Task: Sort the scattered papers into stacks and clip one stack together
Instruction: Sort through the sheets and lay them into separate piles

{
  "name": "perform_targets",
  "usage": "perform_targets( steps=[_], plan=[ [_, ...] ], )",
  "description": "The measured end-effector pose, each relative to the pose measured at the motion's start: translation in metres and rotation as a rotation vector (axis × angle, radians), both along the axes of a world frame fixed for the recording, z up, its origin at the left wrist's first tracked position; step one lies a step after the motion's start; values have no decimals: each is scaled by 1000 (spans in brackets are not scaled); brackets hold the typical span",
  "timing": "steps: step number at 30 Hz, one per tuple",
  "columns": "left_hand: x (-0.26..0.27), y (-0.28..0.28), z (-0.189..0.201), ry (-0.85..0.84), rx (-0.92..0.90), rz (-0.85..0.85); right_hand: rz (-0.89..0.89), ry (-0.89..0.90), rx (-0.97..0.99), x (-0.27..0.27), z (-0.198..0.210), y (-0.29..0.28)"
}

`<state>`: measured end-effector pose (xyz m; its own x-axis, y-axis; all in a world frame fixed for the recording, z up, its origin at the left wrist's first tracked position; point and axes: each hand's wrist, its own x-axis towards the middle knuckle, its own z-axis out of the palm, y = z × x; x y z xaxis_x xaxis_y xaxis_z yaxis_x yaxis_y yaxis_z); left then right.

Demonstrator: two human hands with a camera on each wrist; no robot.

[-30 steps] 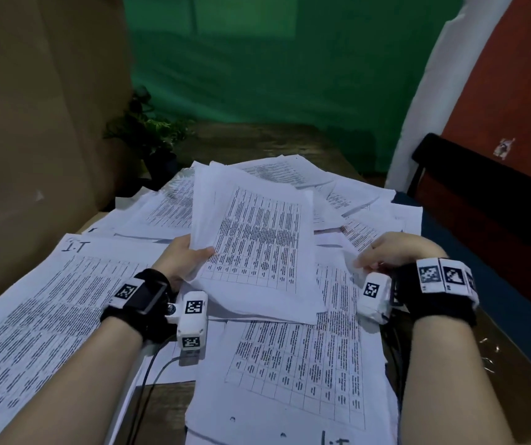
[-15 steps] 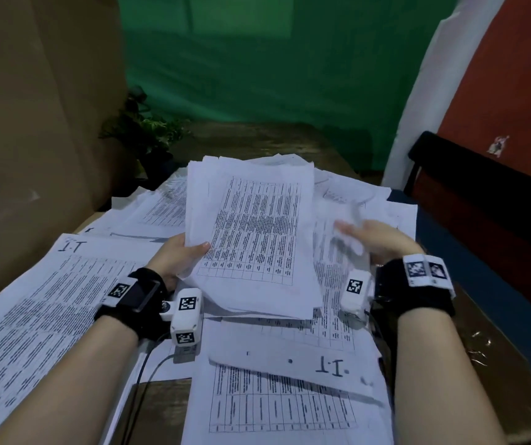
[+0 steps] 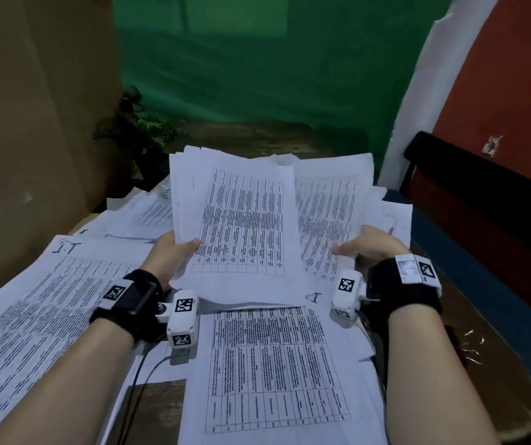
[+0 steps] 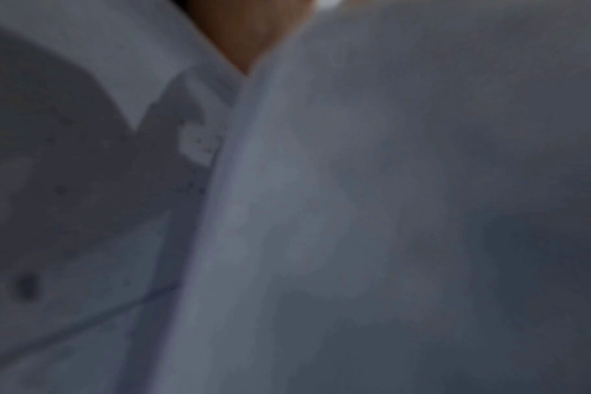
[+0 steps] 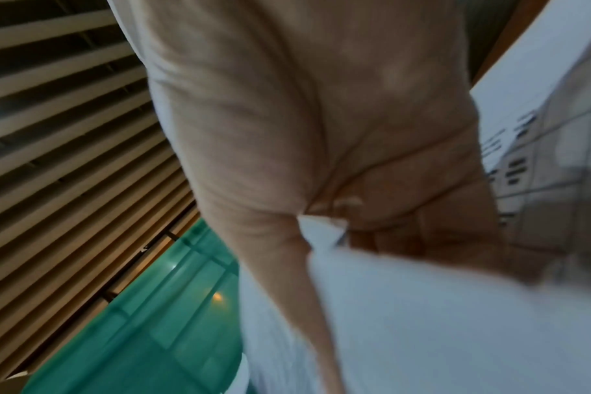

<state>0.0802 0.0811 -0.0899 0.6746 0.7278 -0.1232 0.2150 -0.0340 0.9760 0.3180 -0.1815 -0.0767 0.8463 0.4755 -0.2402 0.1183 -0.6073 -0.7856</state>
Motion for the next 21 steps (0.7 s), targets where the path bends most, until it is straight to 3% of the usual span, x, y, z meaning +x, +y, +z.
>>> perform_targets(
  steps=[4, 6, 9, 14, 21],
  plan=[
    [-2, 0, 3, -4, 3, 30, -715, -217, 487, 12, 7, -7],
    [-3, -4, 5, 22, -12, -6, -903, -165, 719, 19, 7, -14],
    [2, -10, 5, 52, 1, -68, -760, 51, 828, 30, -4, -9],
    [4, -5, -1, 148, 46, -59, -236, 72, 594, -8, 2, 32],
    [7, -2, 0, 89, -21, 41, 58, 57, 246, -44, 6, 56]
  ],
)
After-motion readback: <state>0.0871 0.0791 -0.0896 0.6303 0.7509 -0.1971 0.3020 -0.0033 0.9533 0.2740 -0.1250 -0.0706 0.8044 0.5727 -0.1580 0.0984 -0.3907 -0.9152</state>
